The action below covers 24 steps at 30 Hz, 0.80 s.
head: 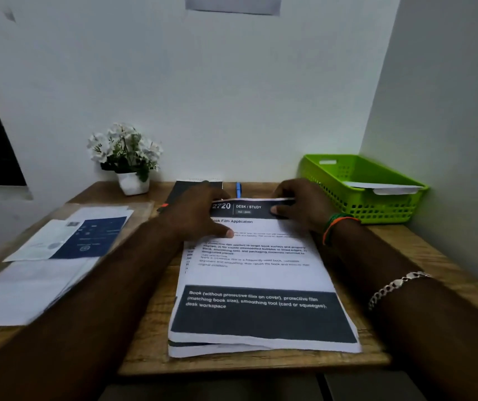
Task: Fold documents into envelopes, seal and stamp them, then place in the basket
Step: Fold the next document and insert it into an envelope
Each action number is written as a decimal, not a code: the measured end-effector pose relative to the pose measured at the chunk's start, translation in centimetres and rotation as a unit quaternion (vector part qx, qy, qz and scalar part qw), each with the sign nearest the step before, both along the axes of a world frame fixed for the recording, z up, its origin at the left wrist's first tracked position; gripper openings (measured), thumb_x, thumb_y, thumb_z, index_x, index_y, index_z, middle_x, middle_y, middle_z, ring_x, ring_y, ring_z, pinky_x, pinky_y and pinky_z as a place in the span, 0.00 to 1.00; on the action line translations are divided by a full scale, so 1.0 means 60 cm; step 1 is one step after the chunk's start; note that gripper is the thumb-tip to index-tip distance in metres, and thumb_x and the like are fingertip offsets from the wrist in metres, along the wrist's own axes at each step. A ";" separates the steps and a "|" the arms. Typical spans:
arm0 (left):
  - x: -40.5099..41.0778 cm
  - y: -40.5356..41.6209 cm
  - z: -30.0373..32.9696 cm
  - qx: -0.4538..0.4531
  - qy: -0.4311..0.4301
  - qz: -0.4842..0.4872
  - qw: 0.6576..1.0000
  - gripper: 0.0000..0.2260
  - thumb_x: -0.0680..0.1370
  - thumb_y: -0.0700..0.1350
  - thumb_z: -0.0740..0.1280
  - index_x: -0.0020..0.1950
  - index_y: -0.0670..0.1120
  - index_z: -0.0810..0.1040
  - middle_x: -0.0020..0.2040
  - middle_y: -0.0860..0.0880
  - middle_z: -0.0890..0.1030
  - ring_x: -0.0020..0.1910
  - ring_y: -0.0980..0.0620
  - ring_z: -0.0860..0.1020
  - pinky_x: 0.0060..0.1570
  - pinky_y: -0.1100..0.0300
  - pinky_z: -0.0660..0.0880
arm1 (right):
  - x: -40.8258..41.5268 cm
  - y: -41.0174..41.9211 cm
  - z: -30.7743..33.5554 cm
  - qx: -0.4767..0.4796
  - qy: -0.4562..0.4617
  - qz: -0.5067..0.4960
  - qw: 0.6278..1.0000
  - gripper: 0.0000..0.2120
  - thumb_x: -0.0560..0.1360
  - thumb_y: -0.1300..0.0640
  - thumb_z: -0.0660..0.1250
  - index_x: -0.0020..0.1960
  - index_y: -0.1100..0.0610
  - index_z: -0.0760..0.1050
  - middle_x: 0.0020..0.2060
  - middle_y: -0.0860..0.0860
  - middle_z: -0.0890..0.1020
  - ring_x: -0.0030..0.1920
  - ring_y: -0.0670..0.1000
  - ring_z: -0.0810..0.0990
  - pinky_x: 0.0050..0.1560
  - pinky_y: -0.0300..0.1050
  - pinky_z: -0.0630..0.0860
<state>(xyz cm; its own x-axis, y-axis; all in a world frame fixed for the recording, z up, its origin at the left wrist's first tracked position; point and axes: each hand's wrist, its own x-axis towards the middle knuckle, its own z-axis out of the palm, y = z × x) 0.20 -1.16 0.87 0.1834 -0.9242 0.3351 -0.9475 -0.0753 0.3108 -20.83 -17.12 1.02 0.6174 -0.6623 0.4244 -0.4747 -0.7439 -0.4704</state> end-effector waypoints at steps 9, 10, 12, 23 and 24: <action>-0.005 0.032 0.024 -0.034 -0.026 -0.009 0.999 0.17 0.65 0.46 0.84 0.46 0.52 0.79 0.46 0.55 0.78 0.48 0.53 0.77 0.38 0.70 0.65 | -0.029 0.058 0.042 -0.051 0.002 0.102 0.993 0.07 0.67 0.62 0.77 0.40 0.53 0.81 0.36 0.49 0.82 0.40 0.50 0.81 0.43 0.42 0.75; -0.009 0.035 0.025 -0.030 -0.026 -0.004 0.999 0.15 0.66 0.48 0.83 0.45 0.52 0.80 0.45 0.56 0.80 0.47 0.54 0.79 0.37 0.72 0.65 | -0.031 0.062 0.043 -0.050 0.018 0.109 0.993 0.08 0.67 0.63 0.76 0.39 0.53 0.81 0.36 0.49 0.83 0.40 0.51 0.81 0.44 0.44 0.76; -0.017 0.038 0.026 -0.009 -0.028 -0.004 1.000 0.15 0.66 0.55 0.82 0.42 0.50 0.82 0.41 0.55 0.83 0.44 0.56 0.81 0.38 0.68 0.71 | -0.034 0.069 0.044 -0.032 0.053 0.126 0.990 0.07 0.67 0.65 0.75 0.39 0.54 0.82 0.37 0.51 0.85 0.41 0.54 0.83 0.46 0.48 0.79; -0.027 0.033 0.012 0.077 0.044 -0.007 0.996 0.12 0.71 0.56 0.79 0.47 0.52 0.81 0.43 0.56 0.82 0.43 0.56 0.80 0.42 0.61 0.76 | -0.030 0.071 0.025 0.076 0.144 0.136 0.977 0.14 0.71 0.46 0.78 0.41 0.57 0.84 0.29 0.39 0.80 0.32 0.36 0.75 0.34 0.27 0.68; -0.027 0.032 0.008 0.075 0.053 -0.008 0.996 0.13 0.71 0.54 0.80 0.49 0.53 0.81 0.46 0.55 0.82 0.46 0.55 0.80 0.48 0.58 0.78 | -0.028 0.071 0.021 0.066 0.140 0.130 0.979 0.12 0.71 0.48 0.77 0.40 0.57 0.83 0.28 0.39 0.80 0.31 0.36 0.75 0.34 0.26 0.67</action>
<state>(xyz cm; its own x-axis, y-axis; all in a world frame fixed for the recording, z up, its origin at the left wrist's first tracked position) -1.43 0.77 1.34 0.1952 -0.9653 0.1734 -0.9112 -0.1131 0.3962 -22.51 -12.88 2.28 0.8527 -0.5045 0.1354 -0.4007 -0.7981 -0.4500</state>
